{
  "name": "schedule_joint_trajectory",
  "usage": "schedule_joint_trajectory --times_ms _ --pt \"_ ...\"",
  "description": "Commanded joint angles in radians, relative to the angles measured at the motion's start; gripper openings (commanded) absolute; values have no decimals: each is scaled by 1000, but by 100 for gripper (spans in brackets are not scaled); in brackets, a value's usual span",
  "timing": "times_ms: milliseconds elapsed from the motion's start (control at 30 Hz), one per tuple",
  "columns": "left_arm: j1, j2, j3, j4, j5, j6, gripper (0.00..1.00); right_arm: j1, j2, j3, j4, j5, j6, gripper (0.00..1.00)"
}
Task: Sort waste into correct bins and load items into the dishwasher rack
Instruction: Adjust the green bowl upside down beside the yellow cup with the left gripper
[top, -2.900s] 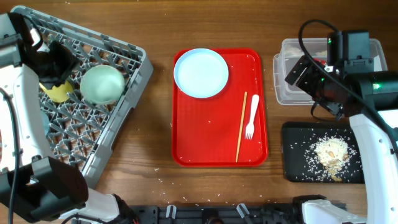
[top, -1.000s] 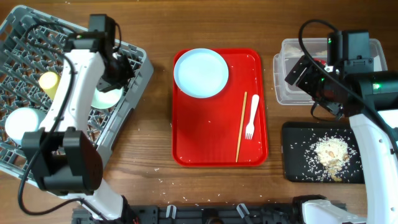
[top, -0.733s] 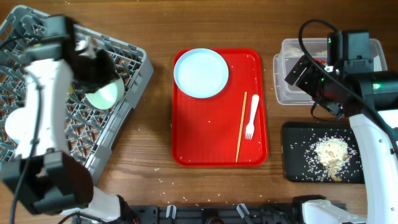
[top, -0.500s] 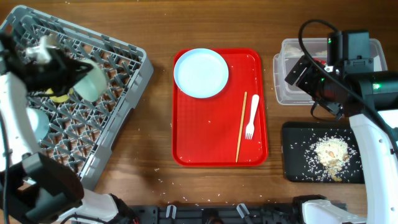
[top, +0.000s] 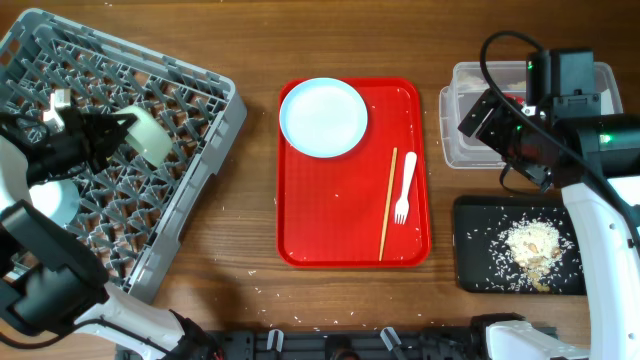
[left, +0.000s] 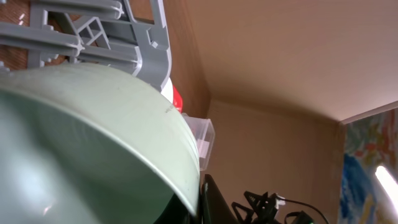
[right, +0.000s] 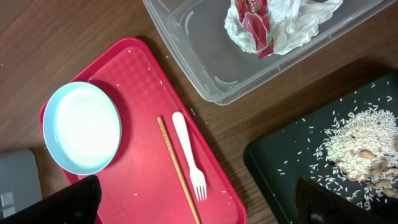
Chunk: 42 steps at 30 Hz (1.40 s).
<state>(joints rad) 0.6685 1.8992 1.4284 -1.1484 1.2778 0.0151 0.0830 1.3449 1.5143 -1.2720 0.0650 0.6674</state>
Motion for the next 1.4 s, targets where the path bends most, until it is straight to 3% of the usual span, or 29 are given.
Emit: schedule_joint_trajectory --times_ms 0,300,400,433,533,567,733,933,1167,1200,1233,1267,1367 --pt "11 15 -6 -1 34 30 4 -4 9 4 0 17 -12 100" --pt "93 15 -6 -10 -212 30 4 -4 9 4 0 17 -12 100" --pt "118 15 -6 -13 -229 29 5 -4 9 4 0 17 -13 100" --pt "122 15 -6 -15 -232 30 11 -4 9 4 0 17 -12 100" --pt "130 15 -5 -23 -269 17 49 -4 9 4 0 17 -13 100" --pt "130 15 -5 -21 -294 -8 54 -4 9 4 0 17 -12 100" --pt "138 13 -3 -4 -516 -165 57 -4 9 4 0 17 -12 100" --pt "166 -51 2 -10 -587 -243 57 -4 9 4 0 17 -12 100" --pt "171 -264 19 -43 -764 -347 44 -4 9 4 0 17 -12 100" --pt "169 -306 19 -46 -763 -369 36 -4 9 4 0 17 -13 100" --pt "158 -342 19 -44 -763 -376 15 -4 9 4 0 17 -12 100" --pt "138 -366 19 -35 -764 -375 4 -4 9 4 0 17 -13 100" --pt "45 -385 18 -9 -810 -360 4 -4 9 4 0 17 -13 100"
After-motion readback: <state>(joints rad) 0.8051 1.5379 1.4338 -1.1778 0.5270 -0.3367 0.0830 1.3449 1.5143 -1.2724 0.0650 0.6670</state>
